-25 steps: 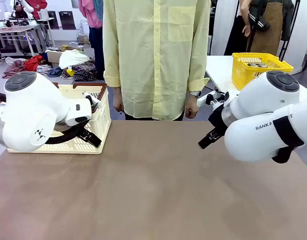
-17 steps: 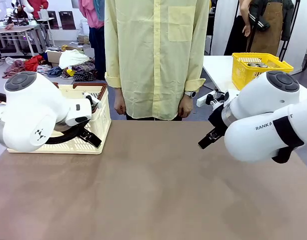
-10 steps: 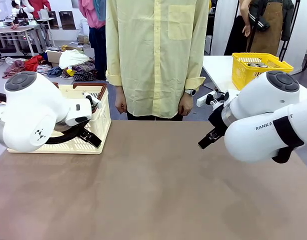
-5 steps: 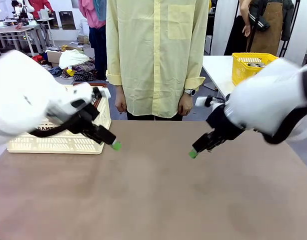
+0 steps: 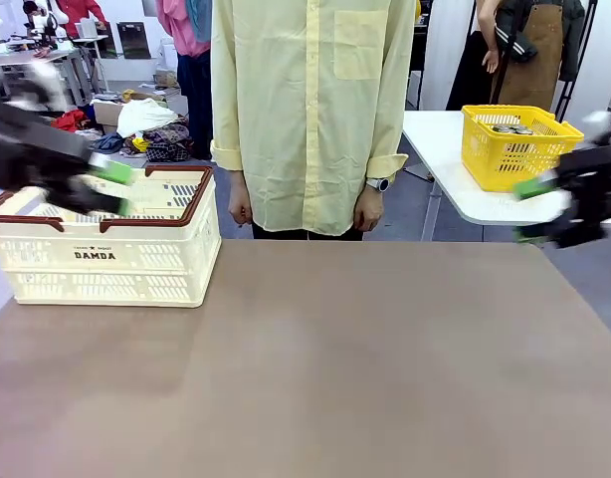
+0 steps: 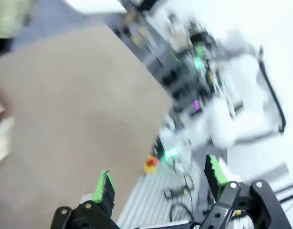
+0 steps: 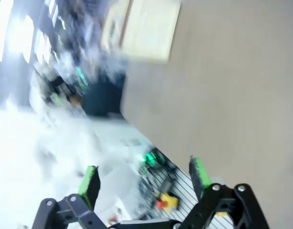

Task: Place the drinks into the Shopping basket.
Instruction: Pick up one drink and place it into the Shopping basket.

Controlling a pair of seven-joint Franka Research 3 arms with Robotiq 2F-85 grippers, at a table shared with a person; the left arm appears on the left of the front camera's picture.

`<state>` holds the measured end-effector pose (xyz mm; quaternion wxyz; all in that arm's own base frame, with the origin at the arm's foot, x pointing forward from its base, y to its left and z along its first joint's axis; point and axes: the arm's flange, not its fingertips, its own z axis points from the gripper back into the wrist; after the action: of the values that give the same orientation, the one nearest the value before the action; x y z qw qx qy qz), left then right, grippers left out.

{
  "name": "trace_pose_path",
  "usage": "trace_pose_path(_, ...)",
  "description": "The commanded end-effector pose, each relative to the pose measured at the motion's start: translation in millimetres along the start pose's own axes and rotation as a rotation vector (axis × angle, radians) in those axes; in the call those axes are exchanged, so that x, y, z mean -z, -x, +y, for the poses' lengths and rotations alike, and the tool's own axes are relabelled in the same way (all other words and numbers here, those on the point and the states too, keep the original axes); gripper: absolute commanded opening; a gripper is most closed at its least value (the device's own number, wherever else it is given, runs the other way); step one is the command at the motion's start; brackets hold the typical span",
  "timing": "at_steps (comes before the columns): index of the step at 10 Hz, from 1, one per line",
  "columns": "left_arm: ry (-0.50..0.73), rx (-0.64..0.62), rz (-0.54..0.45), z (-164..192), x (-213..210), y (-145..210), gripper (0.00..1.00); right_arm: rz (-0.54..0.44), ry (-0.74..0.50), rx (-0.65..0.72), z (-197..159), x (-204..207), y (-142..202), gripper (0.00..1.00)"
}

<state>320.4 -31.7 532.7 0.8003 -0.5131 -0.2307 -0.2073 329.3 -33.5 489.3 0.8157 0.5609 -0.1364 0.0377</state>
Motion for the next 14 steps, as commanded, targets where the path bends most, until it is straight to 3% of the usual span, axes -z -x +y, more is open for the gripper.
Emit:
trace_pose_path(1,-0.121,-0.102,-0.363,39,-76,74,1.0,-0.281,-0.095,0.142,-49,-59,41,1.0)
trace_pose_path(2,-0.195,-0.195,-0.503,58,-111,111,1.0,-0.4,-0.117,0.194,-68,-93,63,1.0)
trace_pose_path(3,-0.159,-0.283,-0.672,73,-143,139,1.0,-0.5,-0.13,0.233,-85,-118,87,1.0)
trace_pose_path(5,-0.153,-0.32,-0.809,82,-161,150,1.0,-0.567,-0.114,0.326,-110,-132,109,1.0)
trace_pose_path(6,-0.167,-0.343,-0.798,85,-156,139,1.0,-0.566,-0.119,0.329,-115,-130,112,1.0)
trace_pose_path(7,-0.187,-0.368,-0.742,92,-246,110,1.0,-0.553,-0.094,0.344,-109,-191,78,1.0)
trace_pose_path(14,-0.187,-0.368,-0.742,92,-246,110,1.0,-0.553,-0.094,0.344,-109,-191,78,1.0)
